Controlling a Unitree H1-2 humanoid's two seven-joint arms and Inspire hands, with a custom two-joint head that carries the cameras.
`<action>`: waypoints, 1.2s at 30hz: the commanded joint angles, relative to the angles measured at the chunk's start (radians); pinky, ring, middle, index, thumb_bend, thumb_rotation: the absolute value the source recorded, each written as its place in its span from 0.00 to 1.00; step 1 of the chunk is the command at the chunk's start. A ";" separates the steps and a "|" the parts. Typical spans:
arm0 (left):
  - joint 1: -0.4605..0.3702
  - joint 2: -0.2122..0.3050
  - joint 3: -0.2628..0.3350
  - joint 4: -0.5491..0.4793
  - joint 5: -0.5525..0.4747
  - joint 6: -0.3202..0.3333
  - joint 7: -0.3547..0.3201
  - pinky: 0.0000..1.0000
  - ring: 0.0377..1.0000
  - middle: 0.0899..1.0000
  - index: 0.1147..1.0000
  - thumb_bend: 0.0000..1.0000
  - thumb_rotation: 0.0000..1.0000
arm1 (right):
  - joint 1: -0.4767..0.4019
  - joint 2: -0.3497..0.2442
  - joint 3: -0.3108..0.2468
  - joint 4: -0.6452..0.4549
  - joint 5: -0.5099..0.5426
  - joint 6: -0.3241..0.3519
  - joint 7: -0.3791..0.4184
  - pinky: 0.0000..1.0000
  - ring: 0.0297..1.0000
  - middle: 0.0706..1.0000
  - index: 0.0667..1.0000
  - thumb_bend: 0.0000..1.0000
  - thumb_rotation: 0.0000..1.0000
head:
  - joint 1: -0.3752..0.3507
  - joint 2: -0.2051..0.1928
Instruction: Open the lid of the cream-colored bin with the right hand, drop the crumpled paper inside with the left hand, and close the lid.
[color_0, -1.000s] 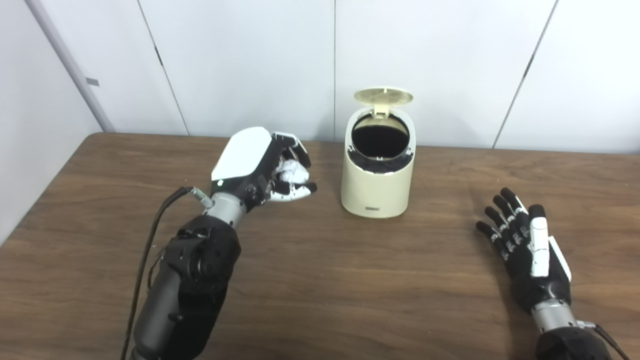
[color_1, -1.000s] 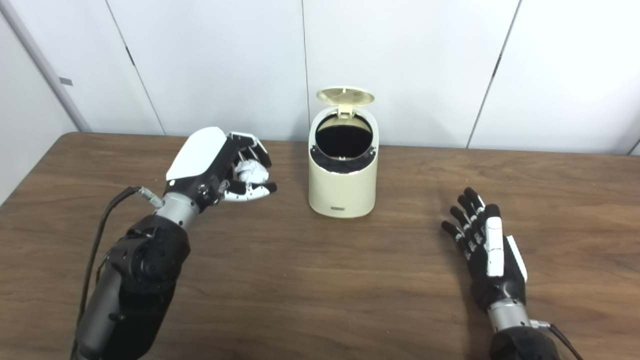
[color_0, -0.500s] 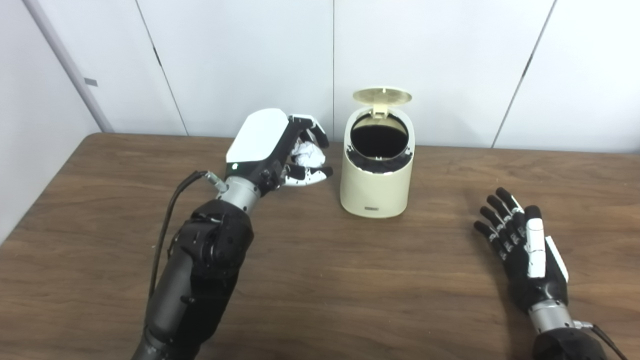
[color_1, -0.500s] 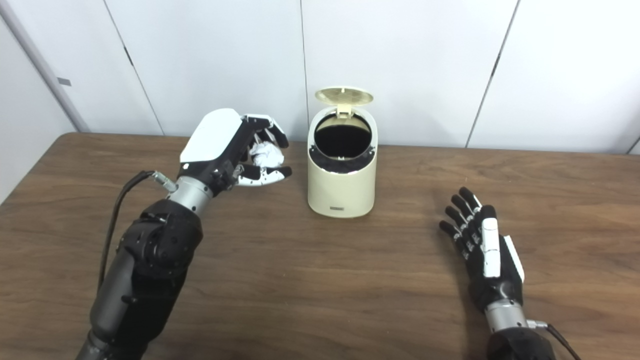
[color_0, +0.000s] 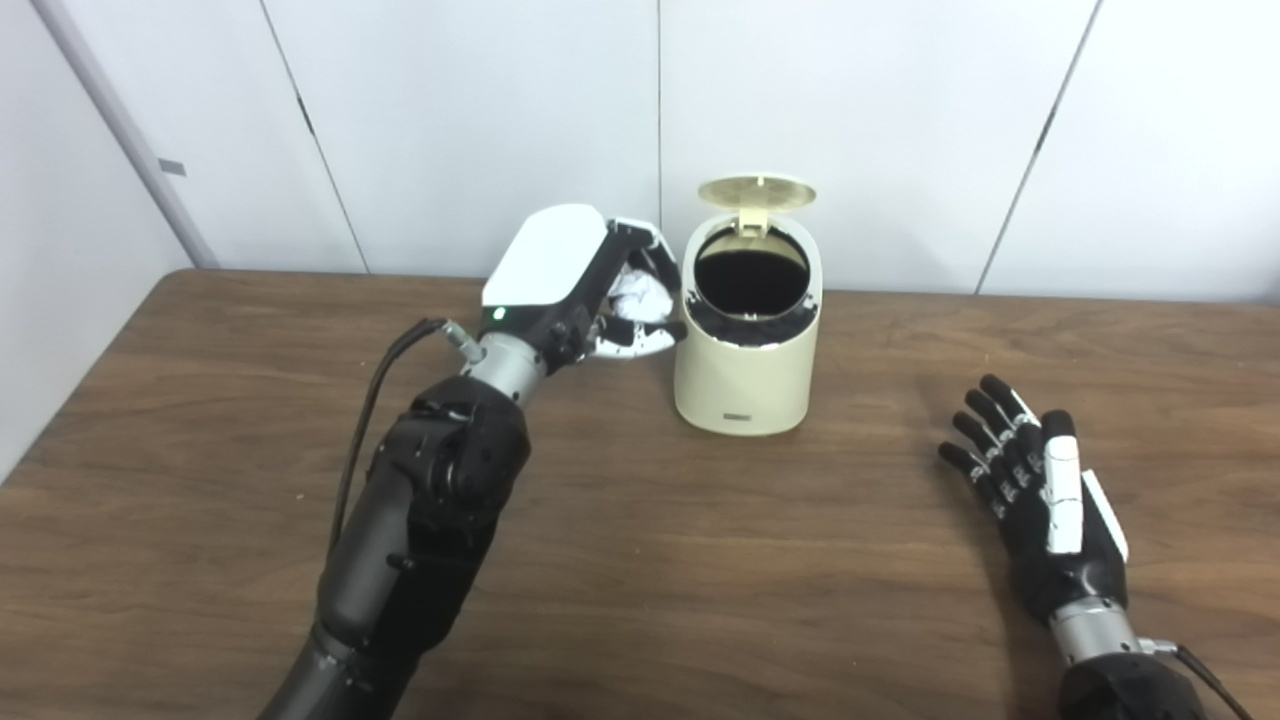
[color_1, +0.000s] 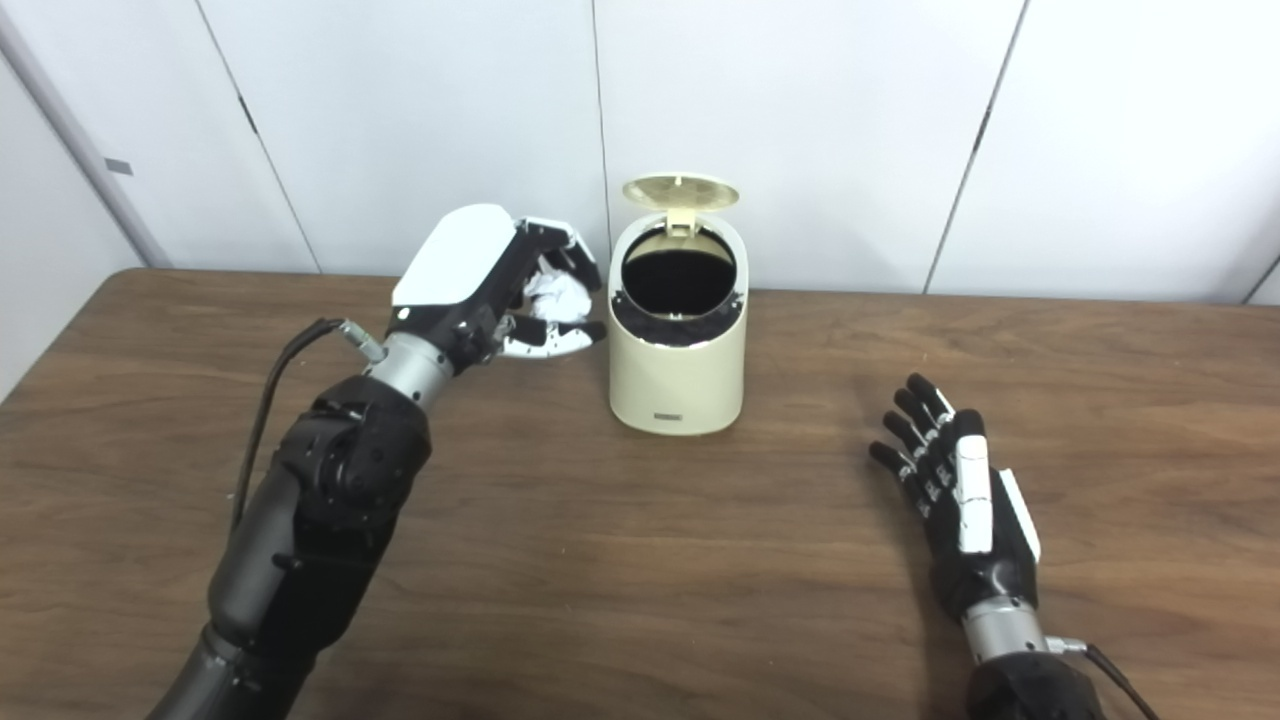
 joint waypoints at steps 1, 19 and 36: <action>-0.063 -0.005 0.001 0.004 -0.002 -0.016 0.032 0.31 0.37 0.44 0.46 0.47 0.00 | 0.004 0.004 0.003 -0.006 0.001 0.003 -0.006 0.83 0.91 0.92 0.90 0.53 1.00 | 0.000 0.001; -0.147 -0.034 -0.035 0.126 -0.008 -0.058 0.103 0.30 0.37 0.44 0.47 0.47 0.00 | -0.001 0.011 0.005 0.032 -0.001 -0.032 -0.005 0.82 0.91 0.91 0.89 0.53 0.99 | -0.008 -0.015; -0.205 -0.082 -0.079 0.234 0.045 -0.063 0.209 0.27 0.38 0.49 0.46 0.47 0.00 | 0.006 0.011 0.008 0.044 -0.001 -0.043 -0.010 0.83 0.90 0.90 0.88 0.49 0.99 | -0.020 -0.021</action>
